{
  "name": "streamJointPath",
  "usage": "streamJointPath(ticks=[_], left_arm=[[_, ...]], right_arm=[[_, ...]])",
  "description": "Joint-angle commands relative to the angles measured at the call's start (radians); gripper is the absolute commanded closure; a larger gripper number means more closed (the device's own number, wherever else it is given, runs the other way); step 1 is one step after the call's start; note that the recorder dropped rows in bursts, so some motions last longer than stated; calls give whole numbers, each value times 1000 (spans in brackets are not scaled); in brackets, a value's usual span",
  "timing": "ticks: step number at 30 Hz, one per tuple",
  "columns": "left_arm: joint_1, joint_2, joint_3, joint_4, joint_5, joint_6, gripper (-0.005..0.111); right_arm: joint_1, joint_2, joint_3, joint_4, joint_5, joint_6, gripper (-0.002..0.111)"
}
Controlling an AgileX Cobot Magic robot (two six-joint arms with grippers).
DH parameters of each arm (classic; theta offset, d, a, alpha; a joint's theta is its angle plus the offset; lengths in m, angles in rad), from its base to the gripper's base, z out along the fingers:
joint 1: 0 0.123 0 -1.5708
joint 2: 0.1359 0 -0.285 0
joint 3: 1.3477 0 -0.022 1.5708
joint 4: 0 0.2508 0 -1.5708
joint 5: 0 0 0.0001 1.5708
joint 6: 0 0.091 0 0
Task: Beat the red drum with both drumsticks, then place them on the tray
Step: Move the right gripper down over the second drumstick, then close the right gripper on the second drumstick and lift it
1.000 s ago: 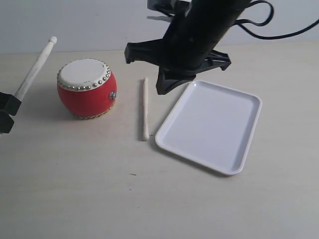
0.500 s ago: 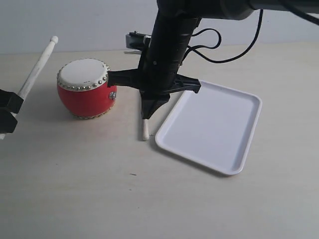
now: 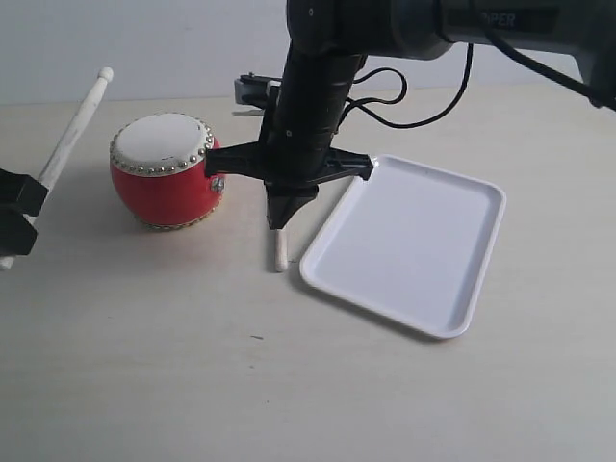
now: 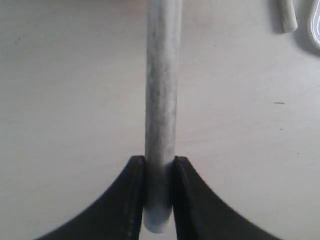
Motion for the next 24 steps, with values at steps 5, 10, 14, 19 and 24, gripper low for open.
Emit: streamJointPath(ticks=[5,10,14,19,24], left_arm=[[3,-5,0,-8,6,3,107],[3,-5,0,-10,6,3,107],[3,-5,0,-10,4,3,107],[3,-5,0,-10,2,3,107],[3,-5,0,-10,0,3,107]], right_arm=[[3,59,-11,6,-21,-34,90],[3,72,-11,3,-56,-41,82],[3,83,-11,-47,-65,-39,79],[3,104,-11,-68,-67,-38,79],[3,126,-11,-61,-95,-12,79]])
